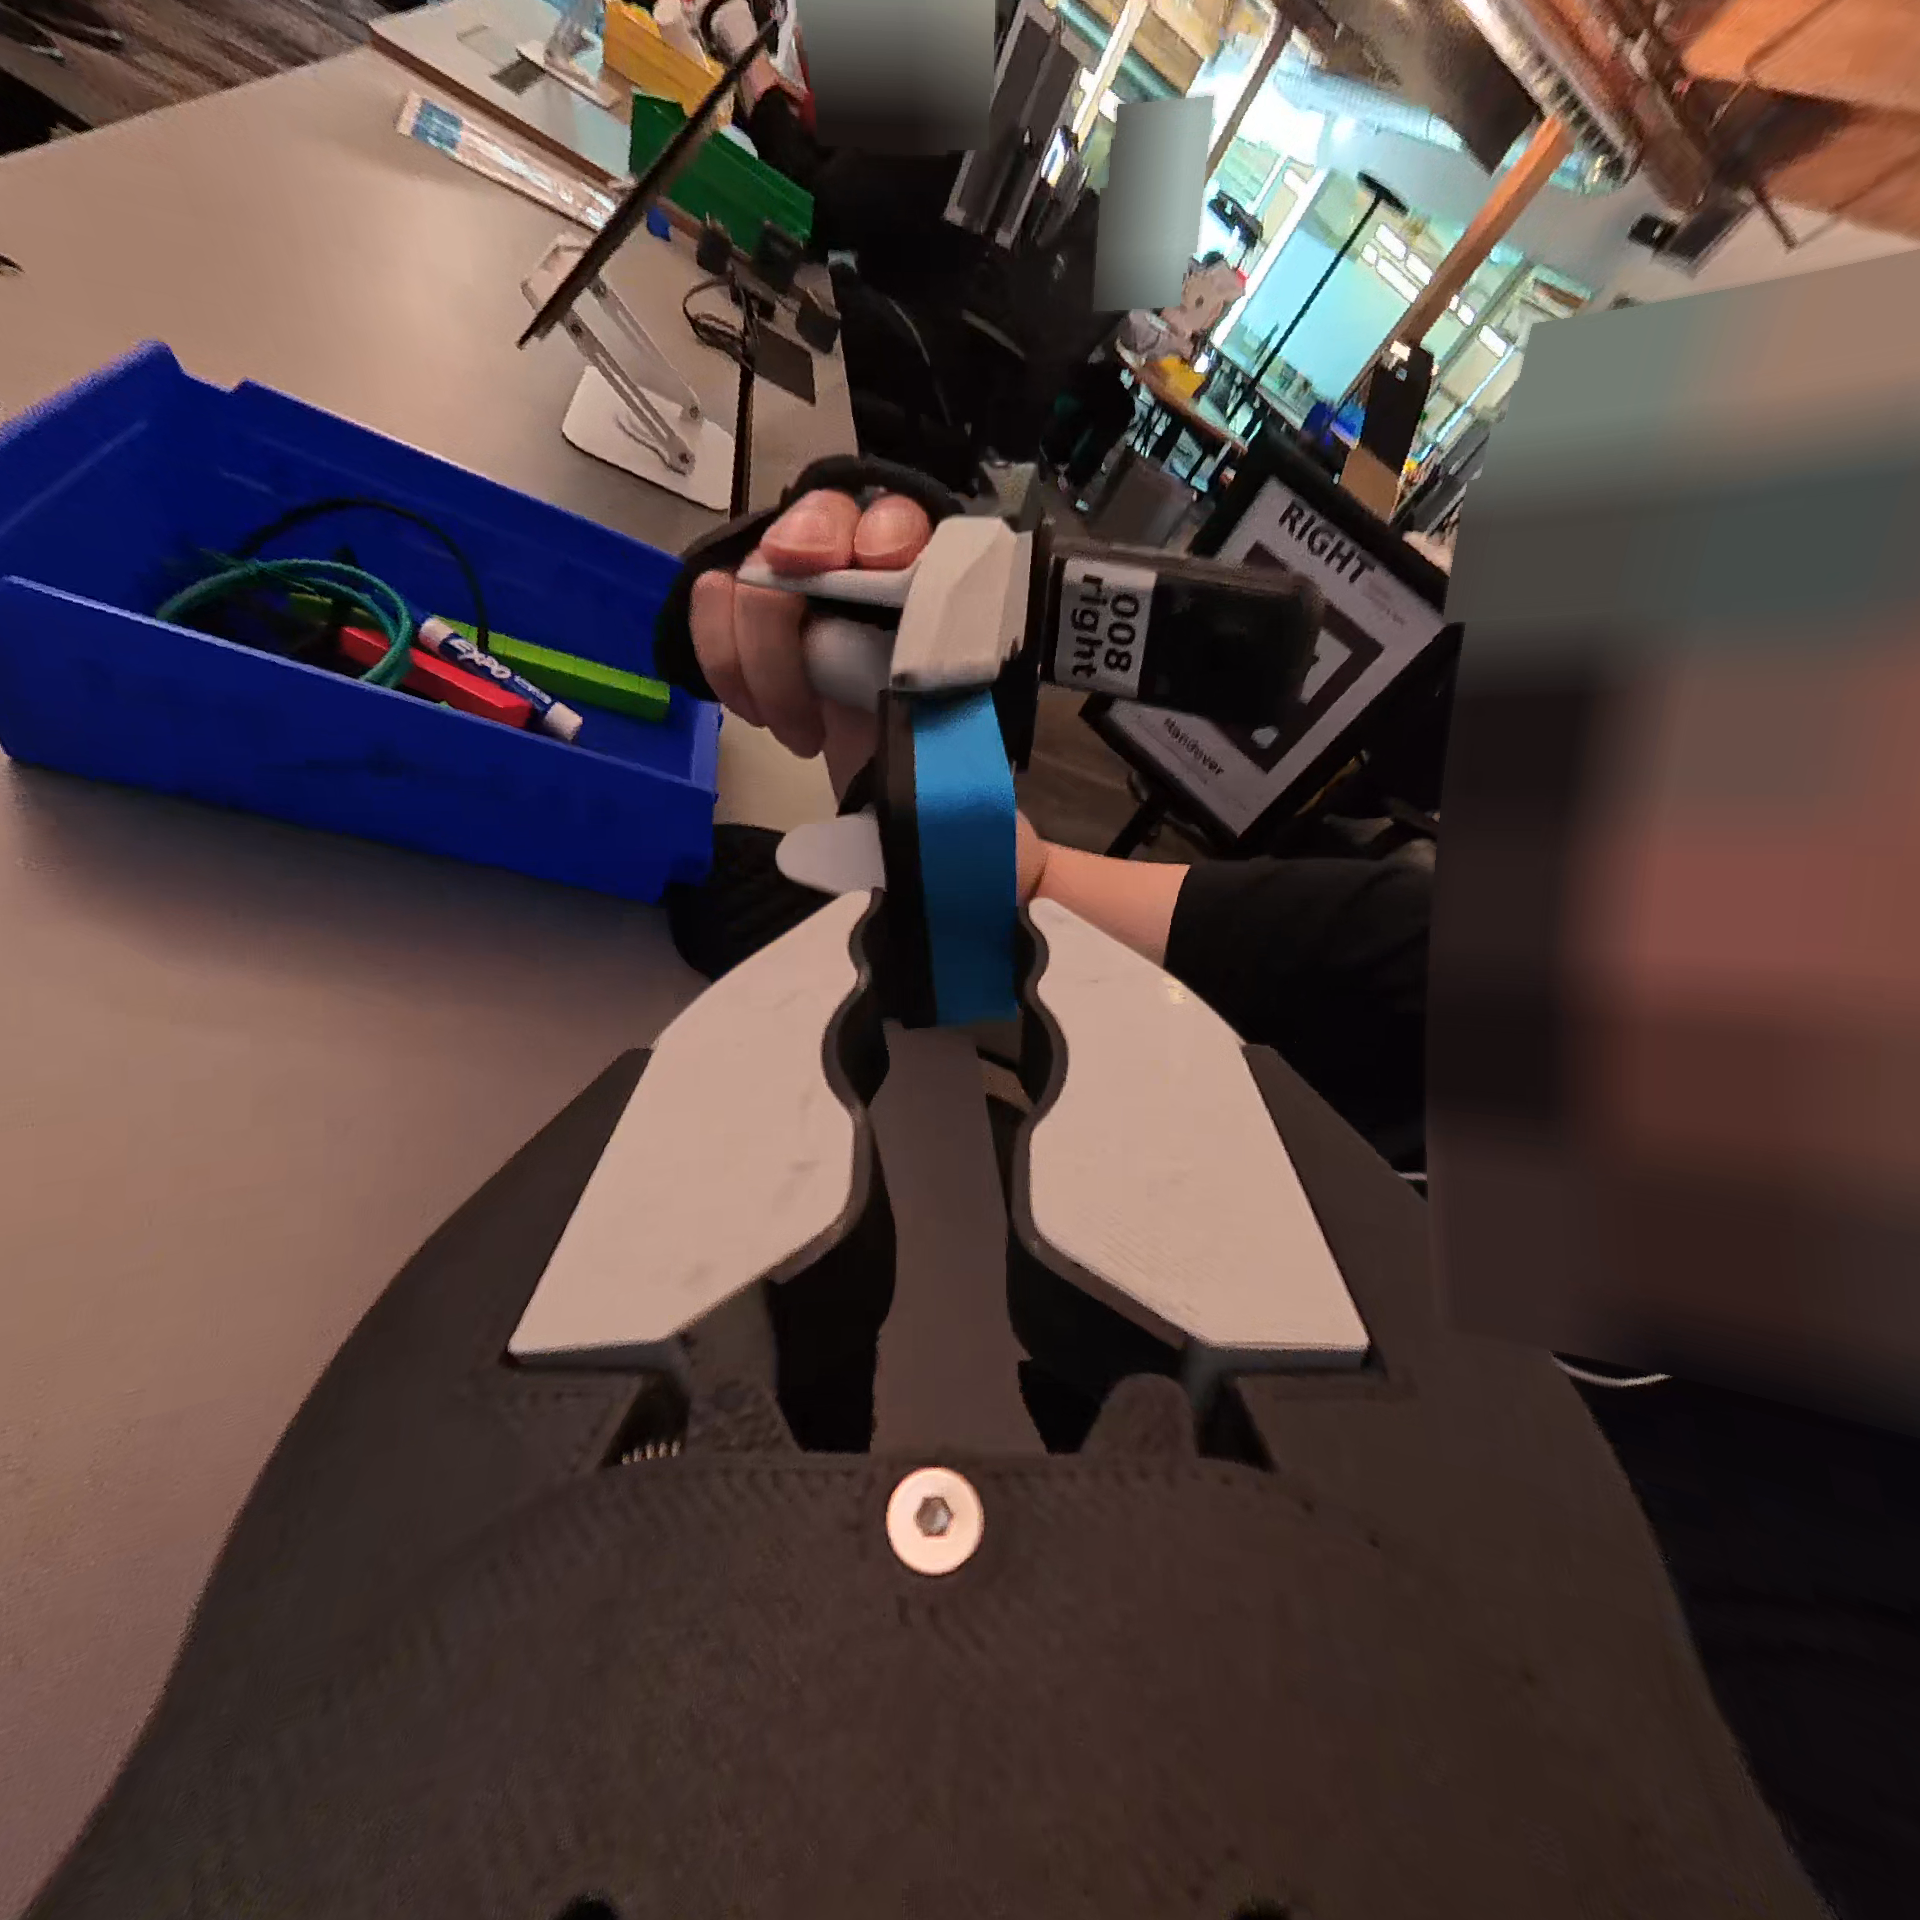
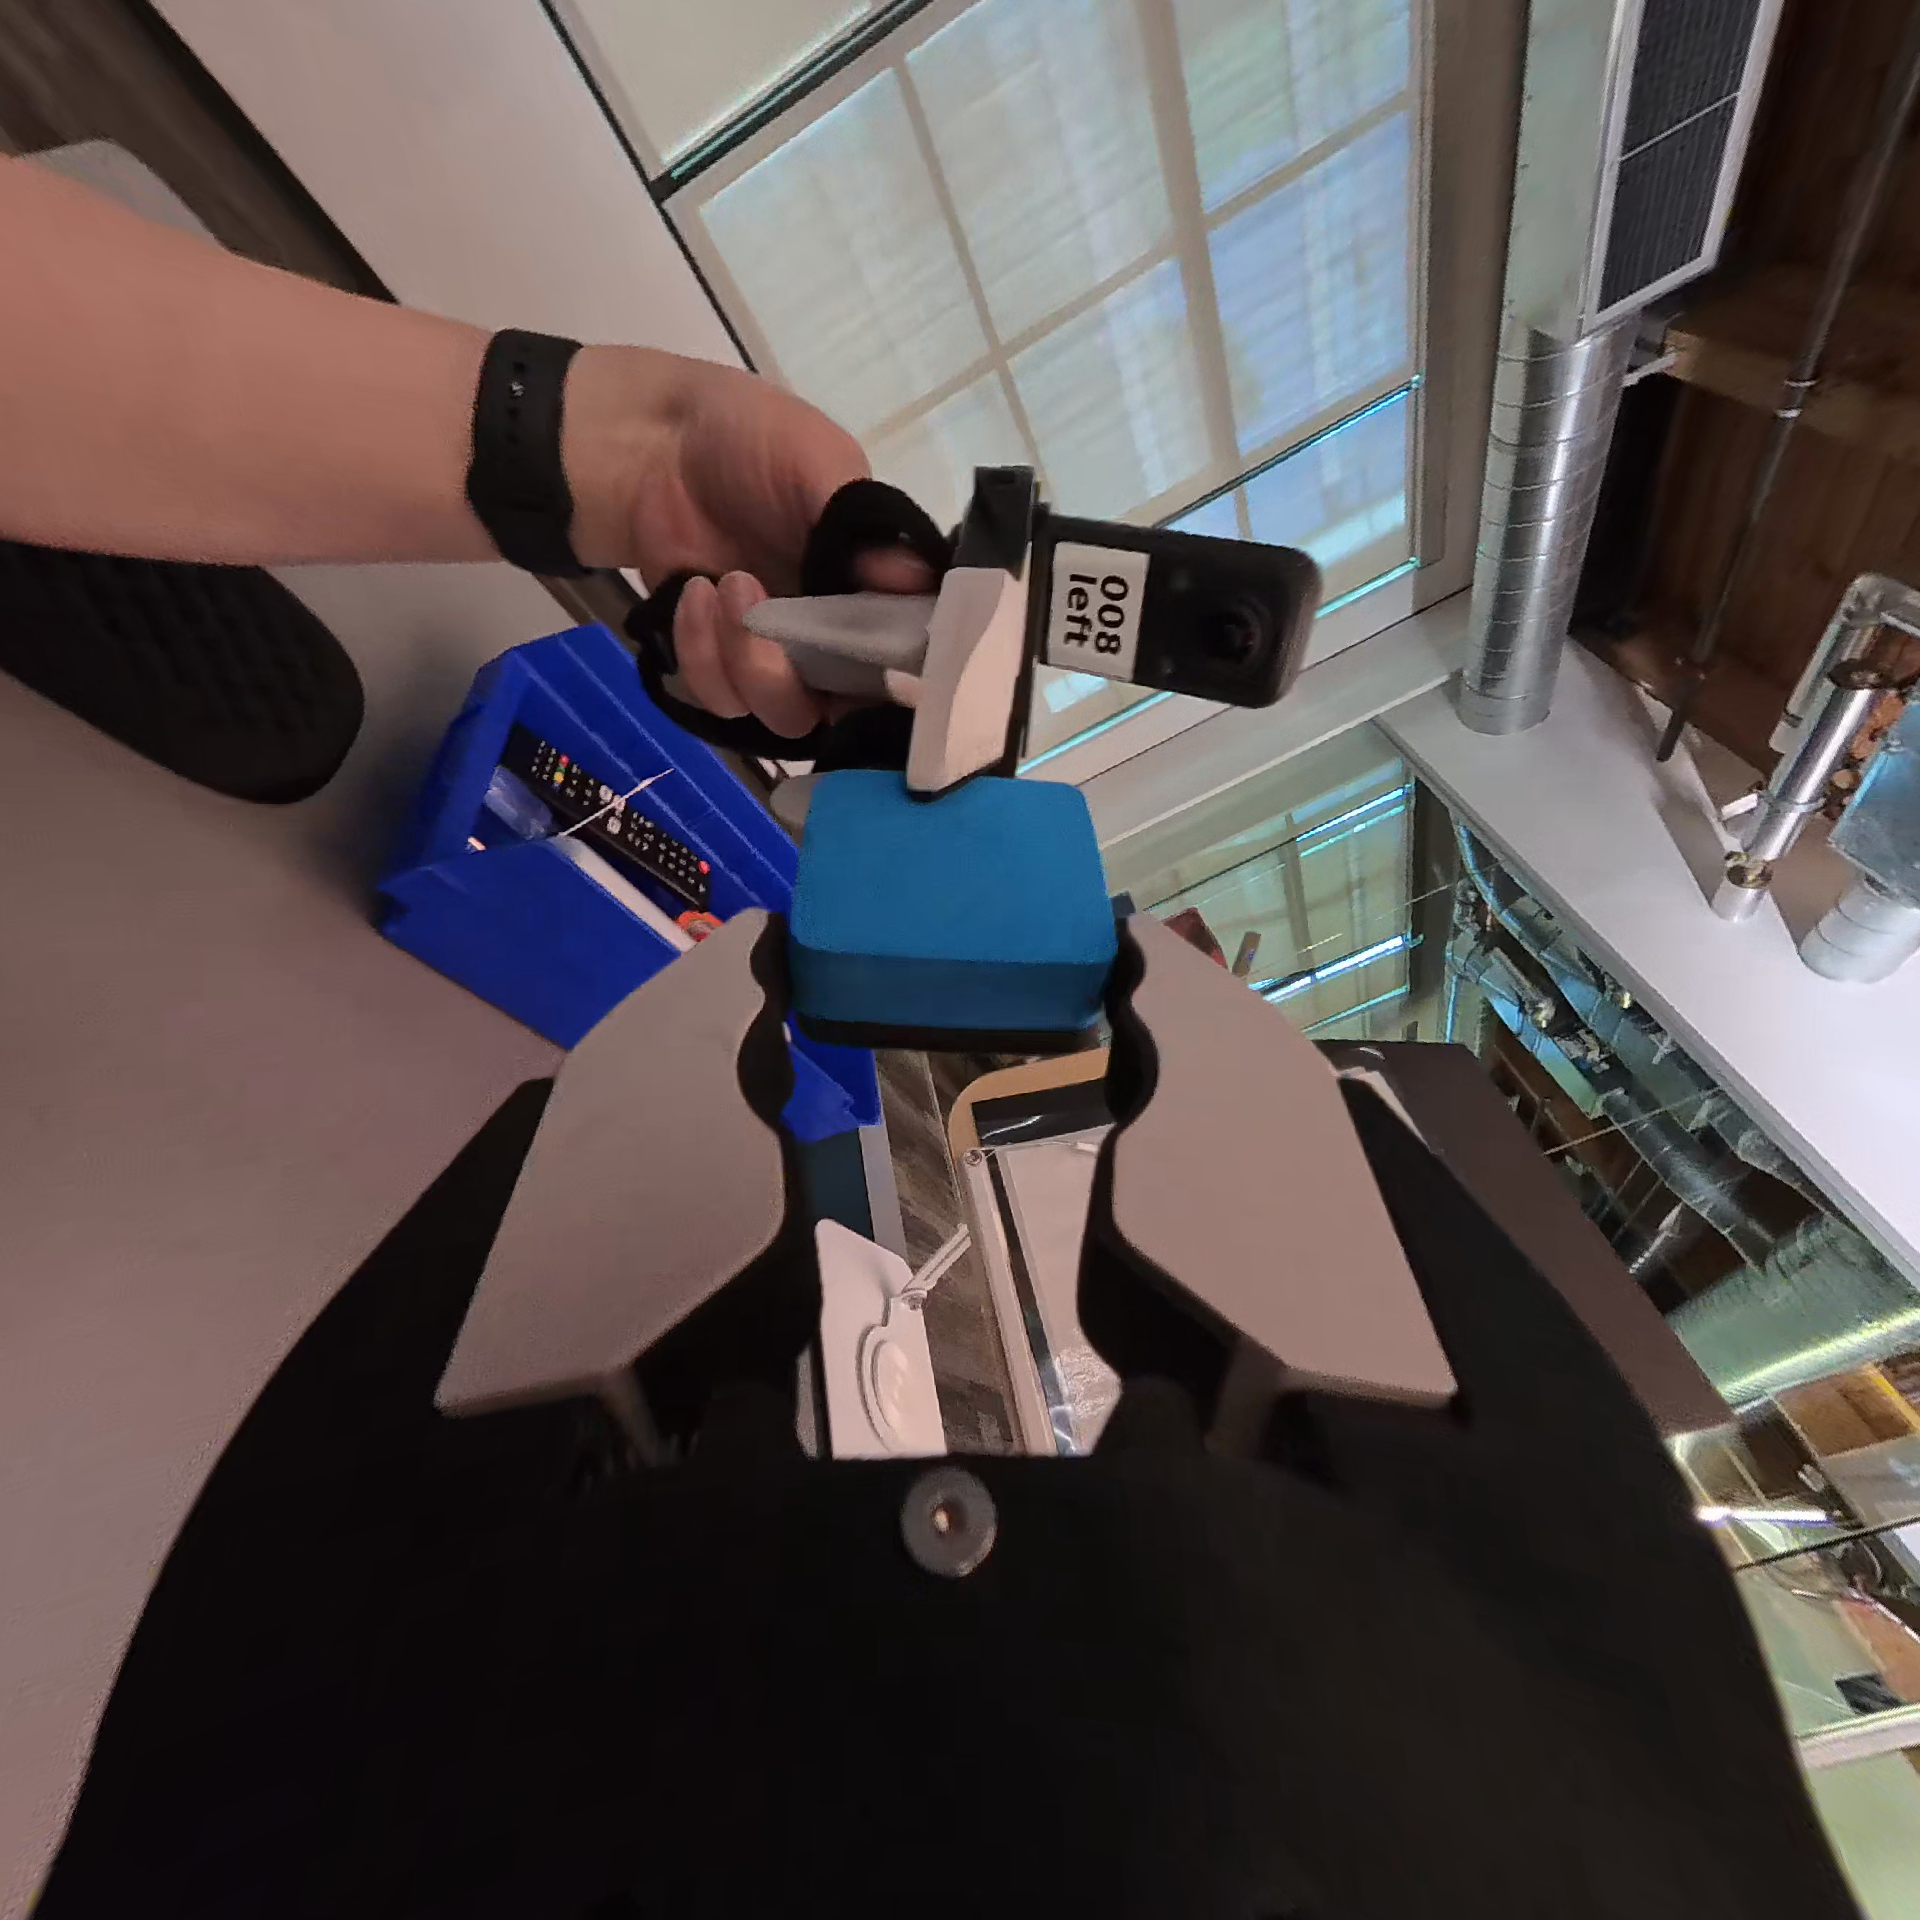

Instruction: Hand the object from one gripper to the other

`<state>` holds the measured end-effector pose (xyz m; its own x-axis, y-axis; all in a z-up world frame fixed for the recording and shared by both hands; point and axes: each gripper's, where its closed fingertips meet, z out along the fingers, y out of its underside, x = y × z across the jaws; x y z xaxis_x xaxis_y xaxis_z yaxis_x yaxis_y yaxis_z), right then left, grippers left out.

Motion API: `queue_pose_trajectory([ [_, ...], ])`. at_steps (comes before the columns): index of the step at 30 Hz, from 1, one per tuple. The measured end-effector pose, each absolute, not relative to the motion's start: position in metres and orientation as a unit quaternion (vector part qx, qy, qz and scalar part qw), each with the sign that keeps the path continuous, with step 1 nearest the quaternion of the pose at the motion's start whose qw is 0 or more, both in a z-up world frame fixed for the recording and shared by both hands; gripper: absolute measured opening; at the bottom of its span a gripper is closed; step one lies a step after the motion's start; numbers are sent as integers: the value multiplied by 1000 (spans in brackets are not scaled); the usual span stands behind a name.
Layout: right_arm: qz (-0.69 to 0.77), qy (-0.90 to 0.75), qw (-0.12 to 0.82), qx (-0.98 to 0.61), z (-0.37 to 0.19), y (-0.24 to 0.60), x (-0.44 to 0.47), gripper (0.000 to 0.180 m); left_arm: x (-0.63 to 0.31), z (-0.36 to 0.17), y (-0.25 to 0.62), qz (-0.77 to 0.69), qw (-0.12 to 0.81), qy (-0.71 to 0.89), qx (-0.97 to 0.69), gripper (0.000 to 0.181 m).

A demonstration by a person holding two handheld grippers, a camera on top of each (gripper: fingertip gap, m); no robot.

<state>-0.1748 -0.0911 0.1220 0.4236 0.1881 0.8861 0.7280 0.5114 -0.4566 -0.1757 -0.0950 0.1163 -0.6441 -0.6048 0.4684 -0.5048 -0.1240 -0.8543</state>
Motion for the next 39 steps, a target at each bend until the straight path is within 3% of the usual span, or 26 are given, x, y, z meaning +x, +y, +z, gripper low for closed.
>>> queue_pose_trajectory([
  [1, -190, -504, 707, -459, 122, -91, -175, 59, -177, 116, -96, -617, 46, 666, -416, 20],
  [4, -212, -483, 708, -470, 128, -89, -169, 59, -170, 121, -89, -617, 88, 656, -425, 22],
  [7, -293, -388, 748, -452, 157, -83, -138, 59, -150, 123, -58, -580, 214, 627, -473, 66],
  [10, -407, -235, 776, -420, 187, -89, -85, 59, -137, 129, -25, -514, 359, 594, -504, 89],
  [14, -562, -171, 707, -394, 185, -89, -54, 58, -132, 144, -14, -450, 504, 546, -495, 91],
  [19, -614, -208, 655, -388, 159, -64, -78, 58, -119, 144, -38, -361, 604, 556, -443, 101],
  [27, -646, -258, 622, -360, 140, -49, -122, 58, -102, 117, -45, -257, 631, 600, -419, 96],
  [32, -650, -265, 619, -351, 139, -48, -130, 59, -108, 126, -50, -269, 648, 599, -385, 58],
  [39, -609, -245, 681, -325, 157, -65, -130, 71, -126, 151, -40, -312, 669, 573, -357, 57],
])
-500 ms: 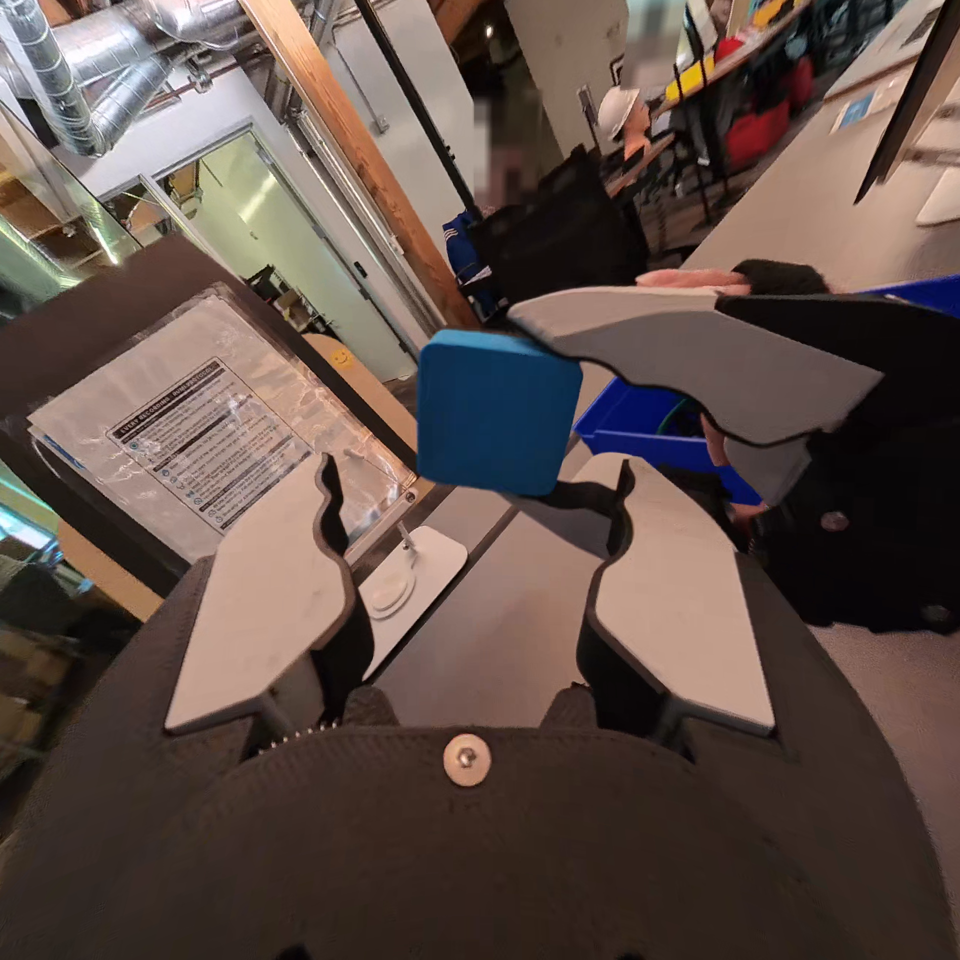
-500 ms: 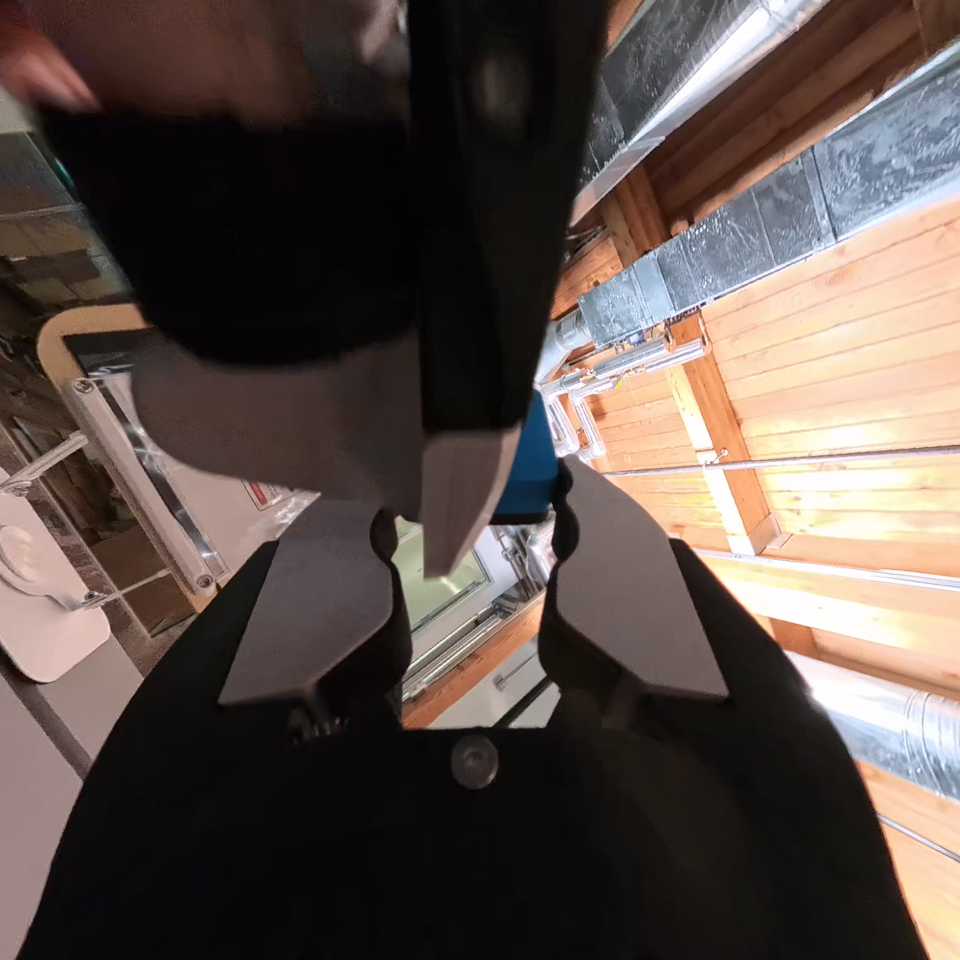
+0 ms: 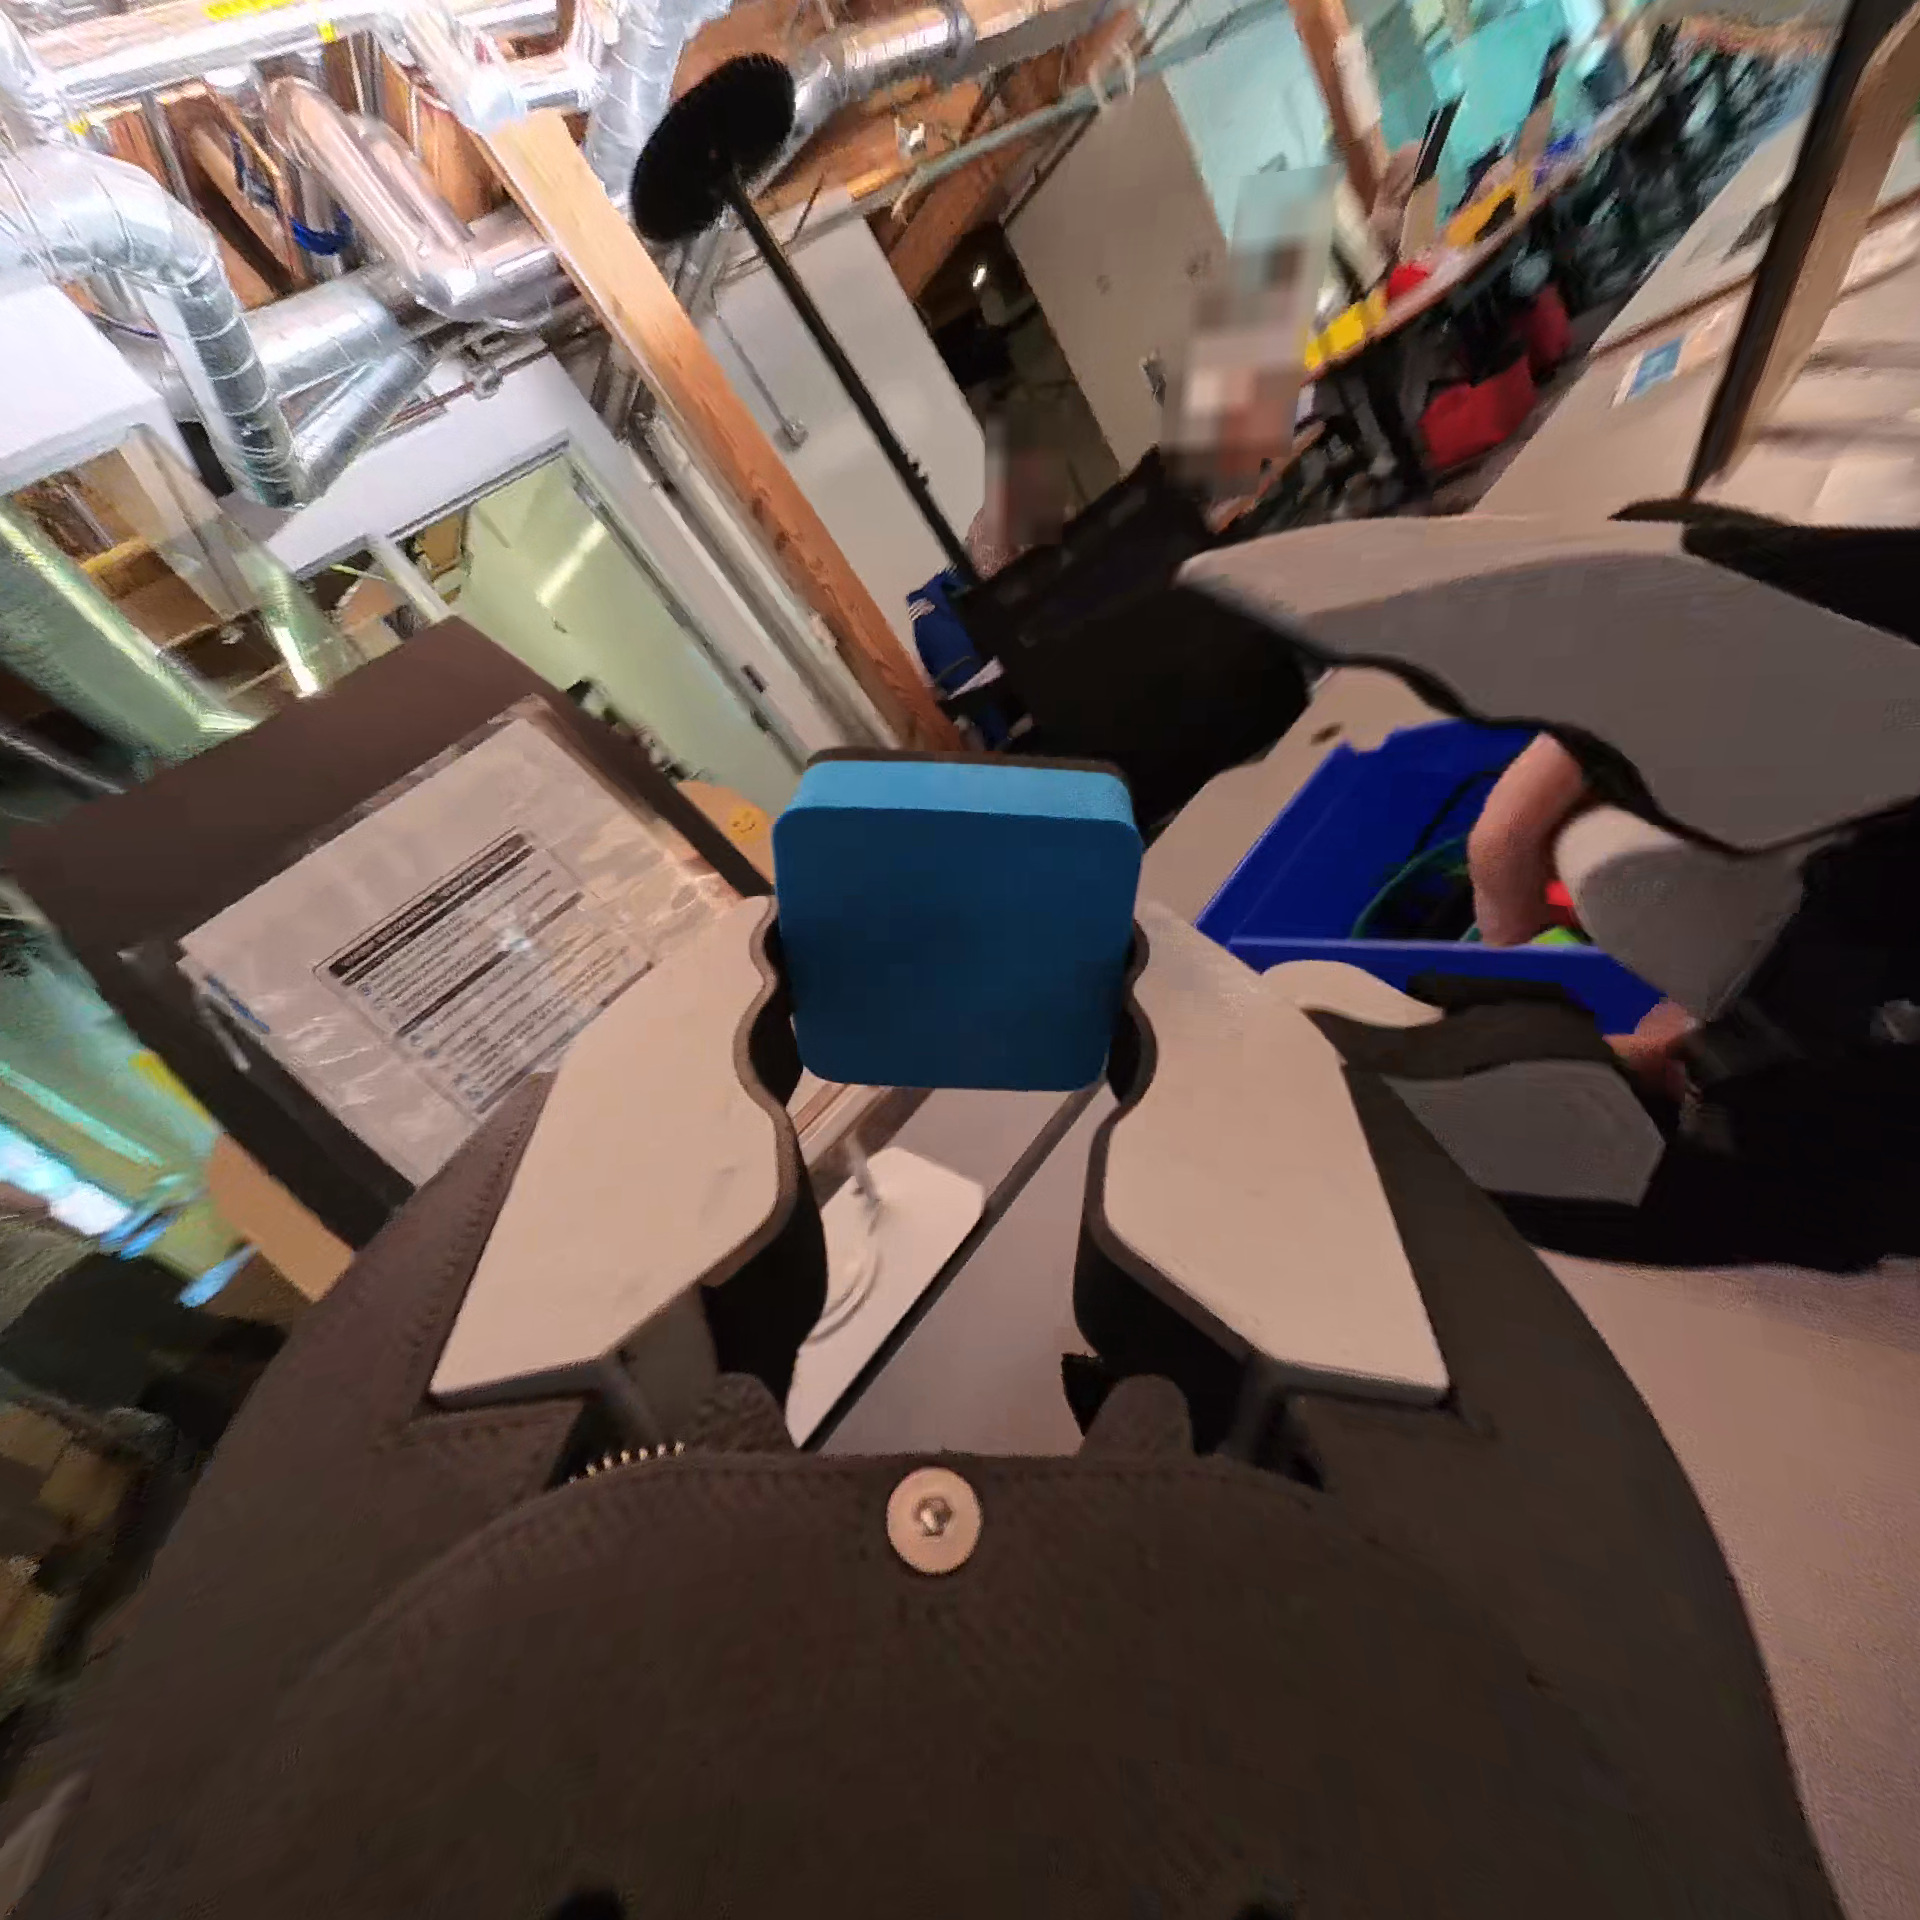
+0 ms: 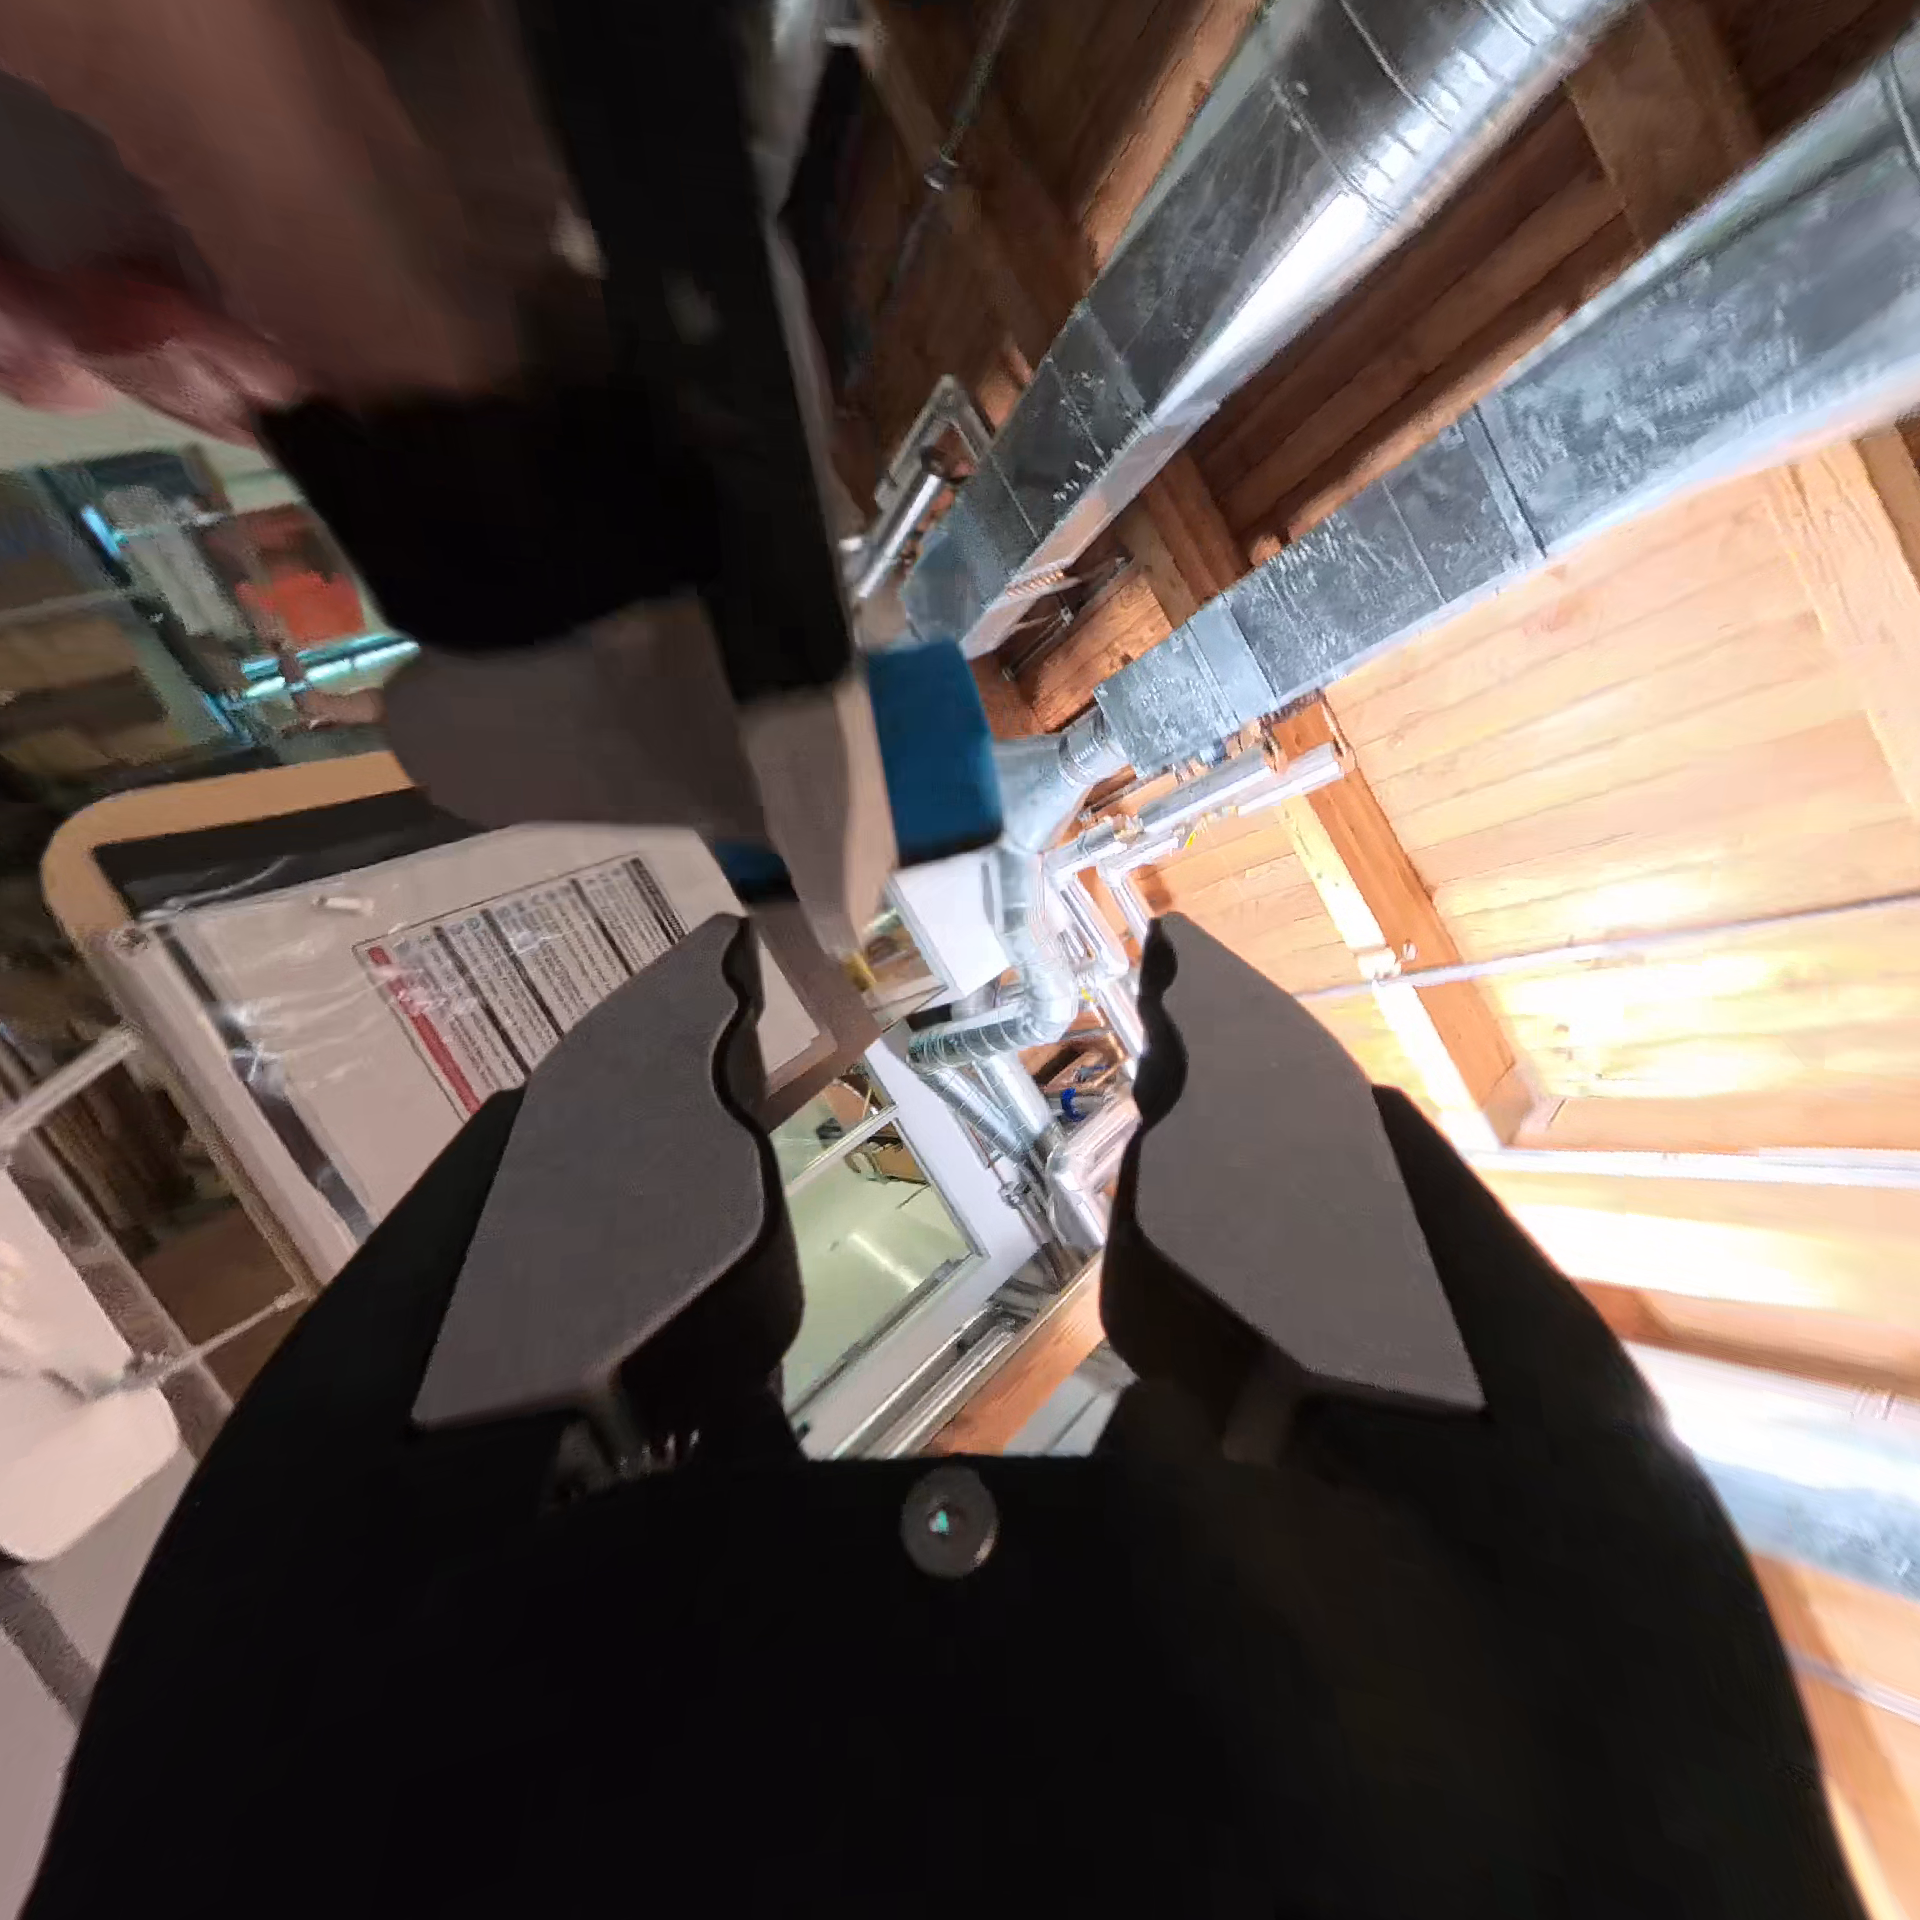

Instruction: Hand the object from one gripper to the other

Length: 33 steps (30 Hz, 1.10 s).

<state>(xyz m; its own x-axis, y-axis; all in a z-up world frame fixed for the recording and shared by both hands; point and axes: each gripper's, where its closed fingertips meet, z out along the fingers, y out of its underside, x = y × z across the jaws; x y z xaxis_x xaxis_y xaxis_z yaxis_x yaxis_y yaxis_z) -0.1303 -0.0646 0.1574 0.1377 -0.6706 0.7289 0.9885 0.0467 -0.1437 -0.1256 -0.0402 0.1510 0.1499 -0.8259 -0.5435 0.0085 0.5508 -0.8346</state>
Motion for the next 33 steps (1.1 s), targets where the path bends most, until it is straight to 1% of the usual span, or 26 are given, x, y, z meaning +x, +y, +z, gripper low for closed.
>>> queue_pose_trajectory([
  [4, -576, -198, 704, -367, 164, -67, -97, 67, -148, 173, -53, -464, 621, 563, -285, 57],
  [6, -489, -168, 737, -435, 156, -58, -78, 61, -166, 186, -61, -533, 611, 543, -220, 58],
  [8, -331, -126, 769, -531, 142, -42, -68, 58, -179, 191, -61, -543, 632, 529, -163, 58],
  [11, -3, -102, 747, -657, 114, -21, -88, 64, -174, 176, -56, -466, 670, 562, -137, 58],
  [13, 255, -94, 692, -669, 112, -26, -118, 68, -167, 163, -57, -433, 664, 596, -129, 57],
  [15, 484, -96, 613, -617, 126, -45, -140, 73, -162, 152, -63, -415, 656, 620, -116, 57],
  [16, 557, -97, 574, -592, 132, -53, -145, 76, -160, 148, -66, -407, 653, 628, -111, 57],
  [17, 597, -100, 548, -577, 133, -58, -148, 75, -157, 144, -69, -400, 650, 637, -109, 57],
  [19, 604, -112, 533, -582, 128, -57, -154, 73, -151, 133, -73, -378, 638, 662, -109, 57],
  [20, 600, -122, 527, -590, 124, -58, -160, 77, -147, 127, -74, -361, 636, 673, -111, 57],
  [21, 599, -137, 516, -597, 122, -60, -167, 78, -144, 122, -74, -347, 634, 682, -112, 57],
  [24, 585, -162, 501, -617, 116, -64, -180, 62, -139, 112, -76, -331, 624, 699, -111, 57],
  [25, 561, -160, 515, -628, 113, -60, -178, 57, -138, 112, -76, -329, 625, 699, -112, 57],
  [29, 540, -148, 544, -625, 117, -55, -168, 57, -131, 114, -67, -314, 648, 677, -153, 59],
  [31, 508, -128, 587, -617, 122, -48, -150, 57, -127, 116, -60, -315, 648, 668, -185, 60],
  [33, 445, -99, 639, -619, 124, -40, -123, 57, -127, 118, -53, -339, 630, 663, -220, 68],
])
